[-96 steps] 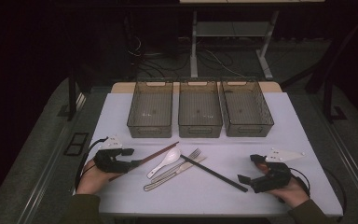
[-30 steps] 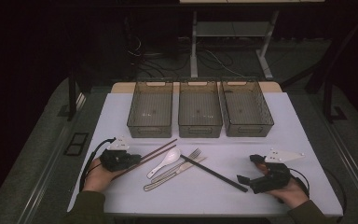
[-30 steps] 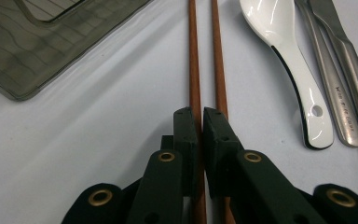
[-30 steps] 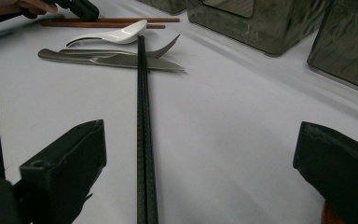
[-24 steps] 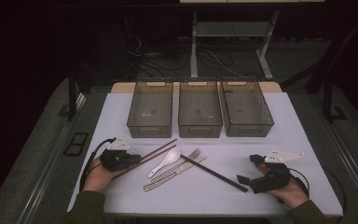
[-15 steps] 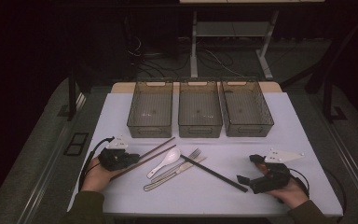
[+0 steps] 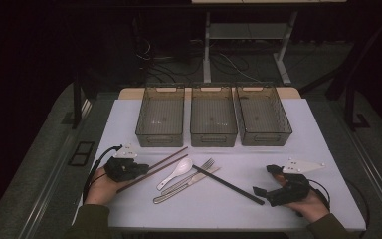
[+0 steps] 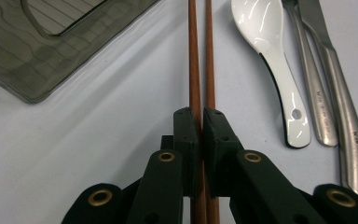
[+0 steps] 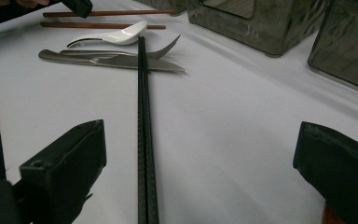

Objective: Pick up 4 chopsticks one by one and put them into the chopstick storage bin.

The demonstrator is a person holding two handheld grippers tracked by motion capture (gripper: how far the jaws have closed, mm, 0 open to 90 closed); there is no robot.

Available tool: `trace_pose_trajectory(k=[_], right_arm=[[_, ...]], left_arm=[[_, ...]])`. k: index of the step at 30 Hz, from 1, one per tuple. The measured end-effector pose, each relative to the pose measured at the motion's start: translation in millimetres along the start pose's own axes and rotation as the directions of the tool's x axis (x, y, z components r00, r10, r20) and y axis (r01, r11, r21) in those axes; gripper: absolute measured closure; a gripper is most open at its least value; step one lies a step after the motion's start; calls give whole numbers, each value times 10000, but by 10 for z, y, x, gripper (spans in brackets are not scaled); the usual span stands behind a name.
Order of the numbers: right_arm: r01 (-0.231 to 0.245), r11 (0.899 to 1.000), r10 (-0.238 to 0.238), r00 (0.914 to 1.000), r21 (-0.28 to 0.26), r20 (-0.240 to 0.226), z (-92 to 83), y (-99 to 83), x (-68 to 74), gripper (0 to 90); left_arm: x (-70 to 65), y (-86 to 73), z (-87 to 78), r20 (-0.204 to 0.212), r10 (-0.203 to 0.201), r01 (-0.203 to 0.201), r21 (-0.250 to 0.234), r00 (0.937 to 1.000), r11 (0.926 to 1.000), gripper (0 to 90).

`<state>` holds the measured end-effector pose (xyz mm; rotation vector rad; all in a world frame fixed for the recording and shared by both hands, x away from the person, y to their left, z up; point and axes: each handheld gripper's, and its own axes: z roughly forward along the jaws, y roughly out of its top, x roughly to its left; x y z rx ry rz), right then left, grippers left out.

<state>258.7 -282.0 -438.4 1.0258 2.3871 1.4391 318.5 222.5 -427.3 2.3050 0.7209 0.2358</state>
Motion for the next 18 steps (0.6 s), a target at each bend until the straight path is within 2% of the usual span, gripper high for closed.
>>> trace_pose_trajectory(k=[4, 9, 11, 18], right_arm=[[9, 10000, -9, 10000, 5, -10, -2, 0, 2, 28], [15, 10000, -15, 10000, -6, -10, 3, 0, 0, 28], [29, 10000, -29, 10000, 8, 1, 4, -1, 1, 28], [52, 10000, -52, 10000, 13, -20, -1, -1, 4, 28]], left_arm=[[-3, 10, -27, 34, -50, 50, -100, 10000, 9999, 839], [-28, 41, -57, 114, -342, 345, -304, 9994, 9989, 840], [-30, 52, -65, 181, -233, 239, -292, 9996, 9993, 840], [-76, 102, -94, 259, -325, 335, -381, 9991, 9987, 839]])
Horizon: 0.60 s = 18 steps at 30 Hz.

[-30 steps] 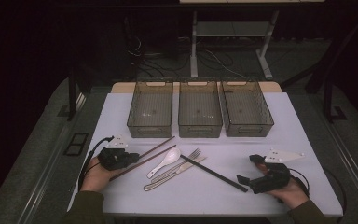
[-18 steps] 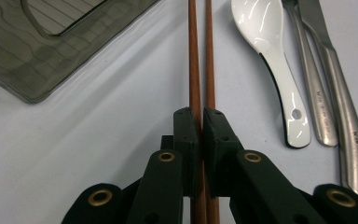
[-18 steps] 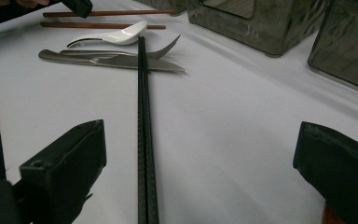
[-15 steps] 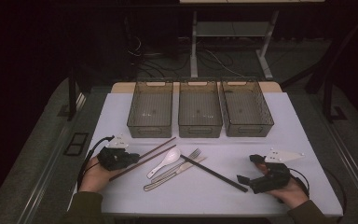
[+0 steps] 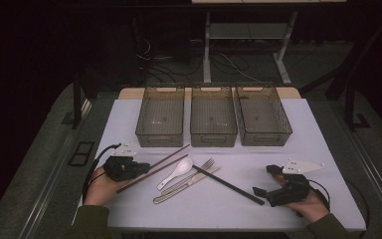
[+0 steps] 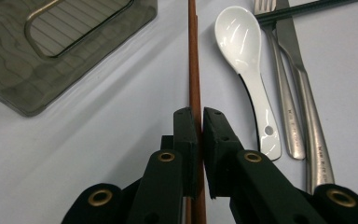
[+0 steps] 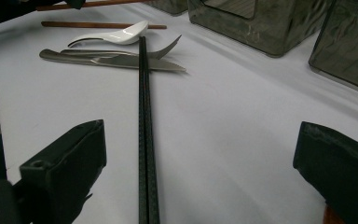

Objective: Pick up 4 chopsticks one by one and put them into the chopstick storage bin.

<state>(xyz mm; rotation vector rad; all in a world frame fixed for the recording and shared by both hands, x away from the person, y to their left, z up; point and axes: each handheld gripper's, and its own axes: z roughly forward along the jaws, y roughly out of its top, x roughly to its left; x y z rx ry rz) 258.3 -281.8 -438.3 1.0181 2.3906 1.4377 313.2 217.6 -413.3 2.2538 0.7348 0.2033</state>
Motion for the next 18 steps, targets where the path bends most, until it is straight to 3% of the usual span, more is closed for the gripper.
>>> trace_pose_trajectory(k=[18], right_arm=[[18, 10000, -18, 10000, 5, 24, 7, 1, -3, 28]], left_arm=[[-160, 273, -19, 265, 226, -207, -708, 9994, 9973, 839]])
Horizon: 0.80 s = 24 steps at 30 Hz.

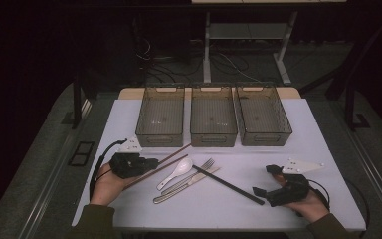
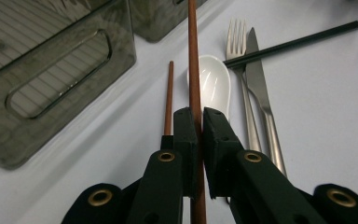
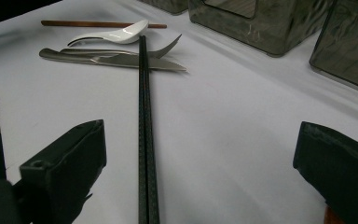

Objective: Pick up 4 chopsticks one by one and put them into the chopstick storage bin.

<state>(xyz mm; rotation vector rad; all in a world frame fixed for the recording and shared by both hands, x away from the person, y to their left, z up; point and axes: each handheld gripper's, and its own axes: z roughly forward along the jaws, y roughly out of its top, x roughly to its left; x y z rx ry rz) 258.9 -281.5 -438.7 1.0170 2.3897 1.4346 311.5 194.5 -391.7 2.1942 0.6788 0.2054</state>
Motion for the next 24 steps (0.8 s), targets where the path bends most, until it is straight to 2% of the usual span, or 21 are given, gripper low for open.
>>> trace_pose_trajectory(k=[11, 24], right_arm=[[-11, 10000, 11, 10000, -6, 35, 2, 1, -4, 28], [7, 10000, -6, 10000, -56, 5, -14, -2, -1, 28]], left_arm=[[33, 126, 35, -15, -42, 41, -295, 10000, 9996, 839], [87, 254, 115, 60, -34, 34, -66, 10000, 10000, 839]])
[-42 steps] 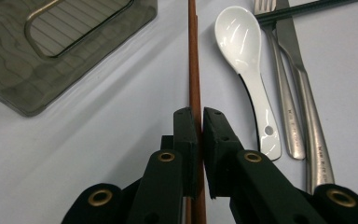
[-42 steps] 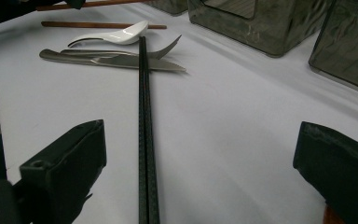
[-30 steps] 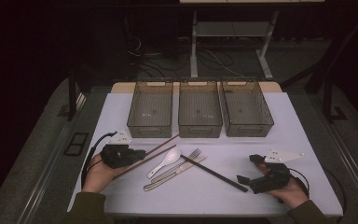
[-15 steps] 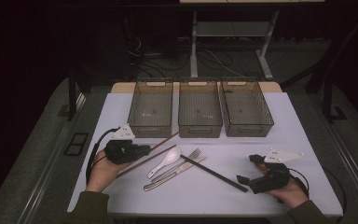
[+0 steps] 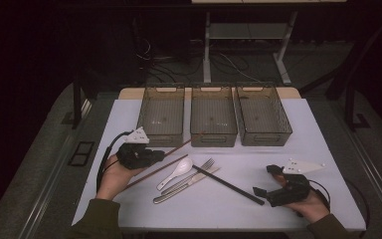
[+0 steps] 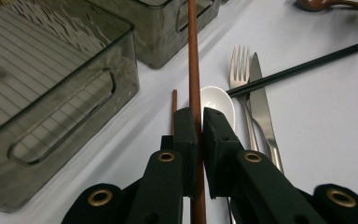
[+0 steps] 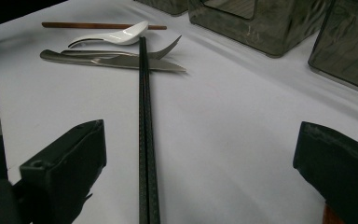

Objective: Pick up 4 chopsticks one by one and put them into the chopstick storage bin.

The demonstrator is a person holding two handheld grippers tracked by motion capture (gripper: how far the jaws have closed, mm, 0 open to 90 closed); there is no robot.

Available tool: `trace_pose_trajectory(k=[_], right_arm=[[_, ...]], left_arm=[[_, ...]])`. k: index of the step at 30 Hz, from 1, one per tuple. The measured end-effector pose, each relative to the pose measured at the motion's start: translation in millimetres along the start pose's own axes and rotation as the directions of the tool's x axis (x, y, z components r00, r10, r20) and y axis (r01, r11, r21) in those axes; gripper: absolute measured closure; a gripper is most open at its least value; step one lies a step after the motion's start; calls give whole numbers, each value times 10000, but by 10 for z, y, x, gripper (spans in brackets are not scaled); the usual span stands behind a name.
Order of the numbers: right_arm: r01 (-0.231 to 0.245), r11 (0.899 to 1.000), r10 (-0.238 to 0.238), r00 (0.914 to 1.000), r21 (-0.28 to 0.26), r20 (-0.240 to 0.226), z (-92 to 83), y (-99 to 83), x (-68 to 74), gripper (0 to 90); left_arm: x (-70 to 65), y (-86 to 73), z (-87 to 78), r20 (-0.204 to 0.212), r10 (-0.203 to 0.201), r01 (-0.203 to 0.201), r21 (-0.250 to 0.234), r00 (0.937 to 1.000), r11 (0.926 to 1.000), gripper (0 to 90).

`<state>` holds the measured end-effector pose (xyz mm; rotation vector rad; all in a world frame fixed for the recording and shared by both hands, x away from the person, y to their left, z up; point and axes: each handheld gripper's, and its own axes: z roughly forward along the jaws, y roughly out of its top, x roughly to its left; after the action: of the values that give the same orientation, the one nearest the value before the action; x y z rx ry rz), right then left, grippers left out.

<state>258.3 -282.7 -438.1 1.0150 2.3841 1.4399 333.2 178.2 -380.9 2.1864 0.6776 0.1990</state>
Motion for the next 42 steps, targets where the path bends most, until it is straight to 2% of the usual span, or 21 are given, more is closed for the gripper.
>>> trace_pose_trajectory(k=[4, 9, 20, 28, 36, 42], right_arm=[[-45, 10000, 45, 10000, -43, 6, -5, 0, 0, 28], [-72, 10000, 72, 9999, -30, 108, -3, 0, -7, 28], [-71, 10000, 72, 9999, -69, 106, -6, -5, 8, 28], [-128, 9999, 129, 9999, -105, 81, -8, -5, 5, 28], [-199, 9997, 200, 9998, -157, 58, -11, -1, -5, 28], [-193, 9995, 192, 9998, -245, -7, -17, 4, 3, 28]], left_arm=[[34, 90, 6, -11, 81, -81, 52, 10000, 10000, 839], [74, 177, 19, 86, 20, -19, -131, 10000, 9999, 839], [219, 356, 72, -27, -42, 41, -195, 10000, 9998, 839], [368, 504, 104, -215, -213, 207, -277, 9995, 9994, 839], [487, 650, 136, -495, -196, 188, -149, 9986, 9997, 839], [575, 743, 196, -744, -332, 331, -34, 9967, 9994, 839]])
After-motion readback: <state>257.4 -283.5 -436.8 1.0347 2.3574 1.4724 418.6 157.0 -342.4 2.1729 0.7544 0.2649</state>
